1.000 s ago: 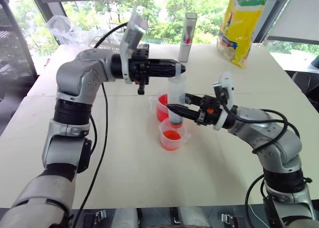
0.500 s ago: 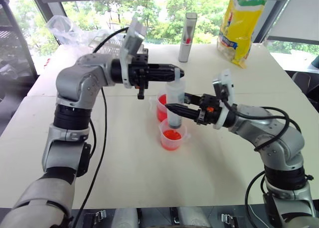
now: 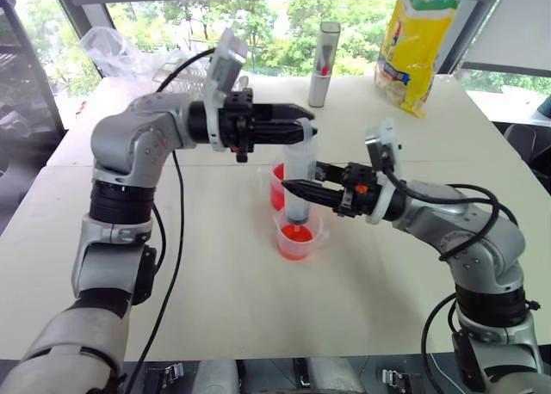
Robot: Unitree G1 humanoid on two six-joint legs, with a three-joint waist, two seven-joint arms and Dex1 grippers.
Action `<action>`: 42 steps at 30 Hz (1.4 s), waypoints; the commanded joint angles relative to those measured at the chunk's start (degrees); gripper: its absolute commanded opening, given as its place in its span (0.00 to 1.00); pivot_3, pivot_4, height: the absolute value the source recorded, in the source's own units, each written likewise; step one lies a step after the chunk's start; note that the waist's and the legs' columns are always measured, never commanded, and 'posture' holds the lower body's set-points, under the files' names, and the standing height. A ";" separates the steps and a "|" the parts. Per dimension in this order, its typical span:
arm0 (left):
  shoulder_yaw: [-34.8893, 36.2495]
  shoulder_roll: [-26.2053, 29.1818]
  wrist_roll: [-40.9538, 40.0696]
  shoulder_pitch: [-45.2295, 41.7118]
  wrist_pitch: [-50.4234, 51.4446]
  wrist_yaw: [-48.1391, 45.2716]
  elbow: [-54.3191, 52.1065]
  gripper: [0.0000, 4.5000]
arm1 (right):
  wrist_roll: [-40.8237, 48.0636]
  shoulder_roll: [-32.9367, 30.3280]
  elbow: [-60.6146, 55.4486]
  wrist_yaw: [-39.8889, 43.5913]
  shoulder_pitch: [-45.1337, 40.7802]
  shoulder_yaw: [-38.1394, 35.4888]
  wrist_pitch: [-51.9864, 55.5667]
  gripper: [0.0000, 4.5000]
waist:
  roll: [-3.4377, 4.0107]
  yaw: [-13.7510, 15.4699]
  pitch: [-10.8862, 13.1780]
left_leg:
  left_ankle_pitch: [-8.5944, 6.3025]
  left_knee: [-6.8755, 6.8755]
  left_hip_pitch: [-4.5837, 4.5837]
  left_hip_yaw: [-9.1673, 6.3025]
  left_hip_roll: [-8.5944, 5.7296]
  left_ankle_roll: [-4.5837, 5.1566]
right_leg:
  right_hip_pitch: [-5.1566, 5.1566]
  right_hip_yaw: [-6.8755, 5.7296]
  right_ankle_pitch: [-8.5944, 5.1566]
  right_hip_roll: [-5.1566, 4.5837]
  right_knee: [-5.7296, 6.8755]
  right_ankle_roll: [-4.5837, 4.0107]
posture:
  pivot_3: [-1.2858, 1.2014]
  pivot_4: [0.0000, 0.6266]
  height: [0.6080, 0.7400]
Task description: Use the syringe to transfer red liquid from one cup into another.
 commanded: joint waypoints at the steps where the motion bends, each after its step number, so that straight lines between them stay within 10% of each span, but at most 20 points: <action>1: -1.29 0.07 -0.59 -0.18 -0.25 -0.59 -1.34 0.83 | 2.05 0.72 -2.41 -0.84 -3.10 -3.12 -2.15 0.31 | 0.00 0.01 0.00 | 0.00 0.00 0.00 0.00 0.00 0.00 | 0.00 0.00 0.00 0.00 0.00 0.00 | 0.52 0.24 1.00; 3: -0.14 1.00 -0.39 -0.12 -0.92 -0.03 -1.05 0.97 | 2.27 0.64 -2.52 -0.96 -2.81 -3.04 -2.10 0.31 | 0.00 0.02 0.00 | 0.00 0.00 0.00 0.00 0.01 0.00 | 0.00 0.00 0.00 0.00 0.00 0.00 | 0.52 0.24 1.00; 23: 13.46 13.37 -7.47 13.24 4.05 10.45 -11.20 0.97 | 2.30 -0.04 -0.61 -1.00 -3.59 -3.02 -2.27 0.31 | -0.03 0.38 0.01 | 0.00 -0.01 0.00 0.00 0.08 -0.01 | 0.04 -0.01 -0.01 -0.14 -0.03 0.02 | 0.52 0.24 1.00; 32: 12.62 13.09 -8.46 16.45 2.27 12.46 -13.71 0.97 | 16.52 -5.74 24.34 -14.33 -30.72 -12.73 24.06 0.31 | 0.09 -0.07 0.08 | 0.00 -0.06 0.10 0.11 0.10 0.00 | -0.01 0.08 0.00 -0.19 0.04 -0.01 | 0.52 0.24 1.00; 42: 12.22 12.28 -8.88 21.16 0.34 14.53 -17.60 0.97 | -4.84 -13.36 46.48 -12.32 -41.92 8.87 36.19 0.31 | 0.06 0.00 0.04 | -0.01 -0.23 -0.15 0.13 0.08 0.02 | -0.10 0.09 -0.03 -0.24 -0.40 -0.07 | 0.52 0.24 1.00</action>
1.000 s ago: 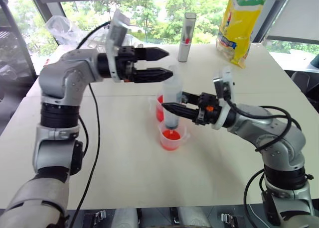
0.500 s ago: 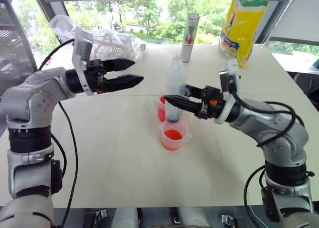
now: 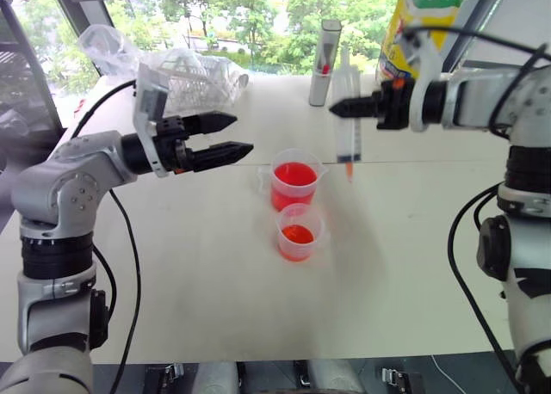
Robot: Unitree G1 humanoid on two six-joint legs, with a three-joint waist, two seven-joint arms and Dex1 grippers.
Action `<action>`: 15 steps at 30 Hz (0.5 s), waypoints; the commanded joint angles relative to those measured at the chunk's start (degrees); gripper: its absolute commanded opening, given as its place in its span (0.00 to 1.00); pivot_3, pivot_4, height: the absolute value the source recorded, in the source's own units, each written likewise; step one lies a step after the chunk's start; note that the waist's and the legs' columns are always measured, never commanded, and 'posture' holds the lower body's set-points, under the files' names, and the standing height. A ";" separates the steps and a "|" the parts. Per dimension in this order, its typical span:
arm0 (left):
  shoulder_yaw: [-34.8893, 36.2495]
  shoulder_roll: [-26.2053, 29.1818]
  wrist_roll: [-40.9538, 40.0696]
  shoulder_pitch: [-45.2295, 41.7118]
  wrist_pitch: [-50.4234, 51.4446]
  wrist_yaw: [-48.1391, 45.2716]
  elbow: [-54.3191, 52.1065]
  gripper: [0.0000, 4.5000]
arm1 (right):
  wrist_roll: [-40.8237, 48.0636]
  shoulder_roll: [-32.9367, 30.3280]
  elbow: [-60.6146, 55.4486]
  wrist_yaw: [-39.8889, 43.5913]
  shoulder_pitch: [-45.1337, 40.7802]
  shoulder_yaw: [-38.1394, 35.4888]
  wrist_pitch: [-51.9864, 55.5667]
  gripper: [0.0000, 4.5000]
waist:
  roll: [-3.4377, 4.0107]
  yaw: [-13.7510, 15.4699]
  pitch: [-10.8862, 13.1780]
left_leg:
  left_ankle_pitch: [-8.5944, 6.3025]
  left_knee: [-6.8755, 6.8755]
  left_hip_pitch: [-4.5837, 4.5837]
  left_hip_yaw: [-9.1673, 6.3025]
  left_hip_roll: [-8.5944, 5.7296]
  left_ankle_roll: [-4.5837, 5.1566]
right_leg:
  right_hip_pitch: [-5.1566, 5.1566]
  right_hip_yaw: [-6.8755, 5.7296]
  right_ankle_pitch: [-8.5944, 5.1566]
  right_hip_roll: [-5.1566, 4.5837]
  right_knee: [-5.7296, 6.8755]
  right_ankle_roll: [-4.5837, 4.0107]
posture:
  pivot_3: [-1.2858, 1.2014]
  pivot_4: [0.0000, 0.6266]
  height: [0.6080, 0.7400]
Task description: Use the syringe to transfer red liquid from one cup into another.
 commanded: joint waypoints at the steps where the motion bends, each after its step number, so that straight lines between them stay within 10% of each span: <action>1: 1.02 0.47 -0.92 0.82 -1.22 0.85 -2.94 0.97 | -6.50 -2.07 1.96 3.74 -1.04 6.88 -0.44 0.31 | 0.00 0.01 0.00 | 0.00 0.00 -0.03 -0.01 0.00 0.00 | -0.02 0.00 0.00 0.02 -0.02 0.00 | 0.52 0.24 1.00; 14: 1.46 2.34 -2.02 6.62 -2.50 1.93 -7.90 0.97 | -18.32 1.03 5.71 8.93 6.85 15.23 -0.25 0.31 | 0.01 -0.08 0.01 | 0.00 0.01 0.00 -0.08 0.02 0.00 | -0.01 -0.04 0.01 0.10 0.04 0.01 | 0.52 0.24 1.00; 15: 1.50 2.42 -2.18 7.05 -2.56 2.01 -8.26 0.99 | -19.04 1.41 6.31 8.95 7.06 15.27 -0.51 0.42 | 0.01 -0.07 0.01 | 0.00 0.01 0.00 -0.08 0.02 0.00 | -0.01 -0.04 0.01 0.10 0.04 0.01 | 0.52 0.24 1.00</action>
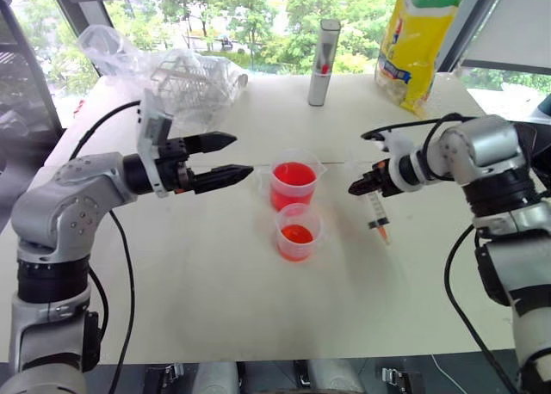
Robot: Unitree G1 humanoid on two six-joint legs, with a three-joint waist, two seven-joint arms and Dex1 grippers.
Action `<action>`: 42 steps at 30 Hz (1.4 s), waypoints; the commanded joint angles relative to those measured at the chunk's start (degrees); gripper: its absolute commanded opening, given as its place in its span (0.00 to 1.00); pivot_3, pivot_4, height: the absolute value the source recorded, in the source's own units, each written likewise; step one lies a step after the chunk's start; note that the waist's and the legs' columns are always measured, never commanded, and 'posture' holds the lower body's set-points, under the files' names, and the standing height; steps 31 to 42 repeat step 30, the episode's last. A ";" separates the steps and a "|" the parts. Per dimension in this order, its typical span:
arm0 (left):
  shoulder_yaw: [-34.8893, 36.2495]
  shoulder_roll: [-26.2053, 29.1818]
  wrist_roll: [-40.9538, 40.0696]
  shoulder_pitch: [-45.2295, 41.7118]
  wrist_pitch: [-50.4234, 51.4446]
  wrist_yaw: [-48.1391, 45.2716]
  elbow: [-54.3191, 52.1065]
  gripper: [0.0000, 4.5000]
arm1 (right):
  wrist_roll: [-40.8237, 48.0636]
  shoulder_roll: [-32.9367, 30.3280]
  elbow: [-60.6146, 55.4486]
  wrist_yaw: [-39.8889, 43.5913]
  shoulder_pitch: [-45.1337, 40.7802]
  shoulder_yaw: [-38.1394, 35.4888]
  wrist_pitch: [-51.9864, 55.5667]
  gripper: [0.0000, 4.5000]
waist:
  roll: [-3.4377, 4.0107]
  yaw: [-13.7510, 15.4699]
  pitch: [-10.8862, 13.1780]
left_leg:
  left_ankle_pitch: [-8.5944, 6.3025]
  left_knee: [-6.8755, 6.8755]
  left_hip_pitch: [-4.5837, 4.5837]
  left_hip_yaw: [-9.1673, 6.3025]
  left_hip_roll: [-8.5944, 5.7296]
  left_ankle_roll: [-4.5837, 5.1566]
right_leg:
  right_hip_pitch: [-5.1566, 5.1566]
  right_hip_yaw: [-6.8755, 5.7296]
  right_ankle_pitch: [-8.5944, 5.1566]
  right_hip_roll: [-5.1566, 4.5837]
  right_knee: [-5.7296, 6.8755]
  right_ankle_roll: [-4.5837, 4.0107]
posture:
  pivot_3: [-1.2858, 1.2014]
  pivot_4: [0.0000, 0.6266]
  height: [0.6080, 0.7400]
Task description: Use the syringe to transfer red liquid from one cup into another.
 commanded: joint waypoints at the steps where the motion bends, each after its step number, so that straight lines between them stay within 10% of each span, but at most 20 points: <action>1: 1.51 1.03 -0.90 0.76 -1.51 0.10 -2.75 1.00 | -3.16 1.10 1.82 0.36 -0.22 -0.83 -0.77 0.54 | 0.00 0.02 0.00 | 0.00 0.01 0.00 0.00 0.00 0.00 | 0.01 -0.01 0.00 0.00 0.00 0.00 | 0.52 0.24 1.00; 6: 1.98 1.17 -1.94 1.73 -1.38 0.71 -3.38 1.00 | -5.80 2.48 3.49 1.02 0.14 -1.06 -1.16 0.99 | 0.00 0.05 0.00 | 0.00 0.01 0.00 0.01 -0.01 0.00 | 0.02 -0.01 0.00 0.00 0.00 0.00 | 0.52 0.24 1.00; 13: 2.82 1.77 -3.72 2.18 -0.41 1.75 -3.93 1.00 | -5.44 0.08 -2.53 4.62 0.88 -1.89 -0.13 0.99 | 0.01 0.03 0.00 | 0.00 0.00 0.00 0.00 -0.01 0.00 | 0.02 -0.01 0.00 0.01 0.00 0.00 | 0.52 0.24 1.00; 27: 6.53 6.13 -7.55 7.80 1.23 3.43 -7.23 1.00 | 3.02 -26.41 -38.35 33.32 15.89 -17.01 -24.77 0.99 | 0.05 0.17 0.05 | -0.02 -0.04 0.14 -0.08 0.00 0.01 | 0.24 -0.09 -0.01 -0.01 -0.18 0.02 | 0.52 0.24 1.00; 42: 6.34 7.32 -7.27 9.73 0.71 2.47 -8.05 1.00 | 5.14 -27.06 -42.19 35.79 21.50 -21.65 -28.30 0.99 | 0.05 0.01 0.05 | -0.02 -0.03 0.21 -0.04 0.01 0.01 | 0.30 -0.06 -0.01 -0.04 -0.20 0.02 | 0.52 0.24 1.00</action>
